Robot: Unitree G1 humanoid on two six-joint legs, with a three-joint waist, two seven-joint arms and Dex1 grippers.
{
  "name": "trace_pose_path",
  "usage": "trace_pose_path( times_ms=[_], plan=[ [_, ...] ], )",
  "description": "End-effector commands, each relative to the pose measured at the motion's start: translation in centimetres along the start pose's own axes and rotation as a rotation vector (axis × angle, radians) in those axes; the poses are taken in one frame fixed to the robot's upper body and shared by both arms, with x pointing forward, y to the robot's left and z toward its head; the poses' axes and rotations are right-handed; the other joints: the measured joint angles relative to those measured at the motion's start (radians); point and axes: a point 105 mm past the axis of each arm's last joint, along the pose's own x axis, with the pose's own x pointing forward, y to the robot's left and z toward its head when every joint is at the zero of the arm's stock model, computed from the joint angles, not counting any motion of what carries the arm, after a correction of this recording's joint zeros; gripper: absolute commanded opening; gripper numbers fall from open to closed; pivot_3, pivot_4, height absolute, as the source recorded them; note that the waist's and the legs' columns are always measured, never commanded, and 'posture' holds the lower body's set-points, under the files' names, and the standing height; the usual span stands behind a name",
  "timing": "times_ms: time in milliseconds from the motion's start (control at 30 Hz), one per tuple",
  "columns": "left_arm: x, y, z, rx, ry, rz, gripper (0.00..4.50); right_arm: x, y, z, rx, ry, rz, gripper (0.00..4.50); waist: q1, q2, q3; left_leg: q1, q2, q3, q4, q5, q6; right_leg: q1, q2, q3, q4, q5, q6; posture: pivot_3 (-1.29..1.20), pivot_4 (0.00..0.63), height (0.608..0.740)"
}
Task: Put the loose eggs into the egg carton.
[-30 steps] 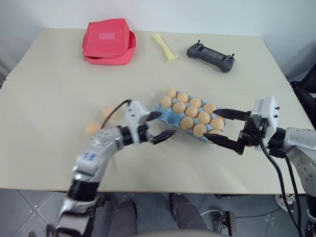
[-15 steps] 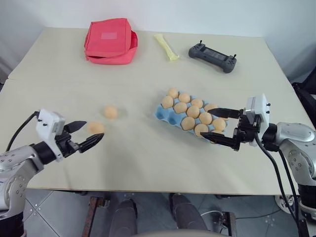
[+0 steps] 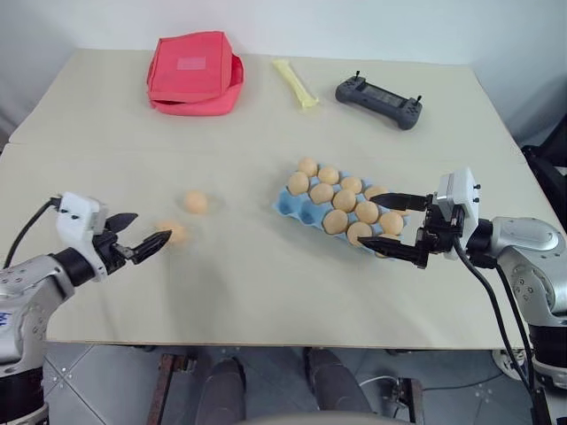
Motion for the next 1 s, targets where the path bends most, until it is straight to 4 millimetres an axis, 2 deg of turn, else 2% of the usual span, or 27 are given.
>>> trace_pose_path(
  times_ms=[33,233,333,467,500,600,667,800,933,1000],
  plan=[
    [1.3,0.1,0.4,0.048,0.016,-0.019,4.48,-0.2,0.1,0.7,-0.035,-0.018,0.001,4.5,-0.001,0.0,0.0,0.0,0.0,0.0,-0.001,0.0,0.0,-0.001,0.0,0.0,0.0,0.001,0.002,0.0,0.15,0.74],
    [2.8,0.1,-1.5,0.069,0.105,-0.055,4.48,-0.6,0.4,0.5,-0.031,-0.014,-0.004,4.5,-0.008,0.0,0.0,0.001,0.0,0.0,-0.005,0.0,0.0,-0.002,0.0,-0.001,0.001,0.005,0.01,0.0,0.15,0.74],
    [3.1,-0.5,-1.9,0.055,0.122,-0.087,3.83,-0.7,0.5,0.5,-0.03,-0.011,-0.006,4.5,-0.006,0.0,0.0,0.001,0.0,0.0,-0.006,0.0,-0.001,-0.003,0.0,-0.001,0.002,0.004,0.01,0.0,0.15,0.74],
    [2.8,-0.5,-1.6,0.051,0.124,-0.082,2.53,-0.8,0.6,0.4,-0.03,-0.007,-0.009,4.5,-0.006,0.0,0.0,0.001,0.0,0.0,-0.005,0.0,-0.001,-0.002,0.0,-0.001,0.002,0.005,0.01,0.0,0.15,0.74],
    [2.6,-0.5,-1.5,0.052,0.123,-0.081,2.36,-0.9,0.7,0.4,-0.029,-0.006,-0.01,4.5,-0.006,0.0,0.0,0.001,0.0,0.0,-0.004,0.0,-0.001,-0.002,0.0,-0.001,0.002,0.005,0.01,0.0,0.15,0.74],
    [2.2,-0.6,-0.9,0.063,0.114,-0.087,2.32,-0.9,0.7,0.4,-0.029,-0.005,-0.012,4.5,-0.007,0.0,0.0,0.001,0.0,0.0,-0.004,0.0,-0.001,-0.002,0.0,-0.001,0.003,0.005,0.01,0.0,0.15,0.74],
    [2.1,-0.9,-0.1,0.07,0.088,-0.103,2.32,-1.0,0.7,0.4,-0.029,-0.005,-0.014,4.5,-0.007,0.0,0.0,0.001,0.0,0.0,-0.004,0.0,-0.001,-0.002,0.0,-0.001,0.003,0.005,0.01,0.0,0.15,0.74],
    [2.4,-3.0,3.6,0.09,-0.025,-0.195,2.3,-0.9,0.7,0.5,-0.031,-0.006,-0.018,4.5,-0.004,0.0,0.0,0.001,0.0,0.0,-0.004,0.0,-0.001,-0.002,0.0,-0.001,0.003,0.005,0.01,0.0,0.15,0.74],
    [3.9,-4.7,5.6,0.133,-0.072,-0.268,2.3,-0.7,0.7,0.6,-0.034,-0.009,-0.022,4.5,0.002,0.0,0.0,0.001,0.0,-0.001,-0.003,0.0,-0.001,-0.002,0.0,-0.002,0.003,0.005,0.011,0.0,0.15,0.74],
    [5.4,-6.4,6.9,0.161,-0.118,-0.345,2.3,-0.7,0.7,0.7,-0.036,-0.013,-0.028,4.5,0.003,0.0,0.0,0.001,0.0,-0.001,-0.002,0.0,-0.001,-0.001,0.0,-0.002,0.003,0.005,0.011,0.0,0.15,0.74]
  ],
)
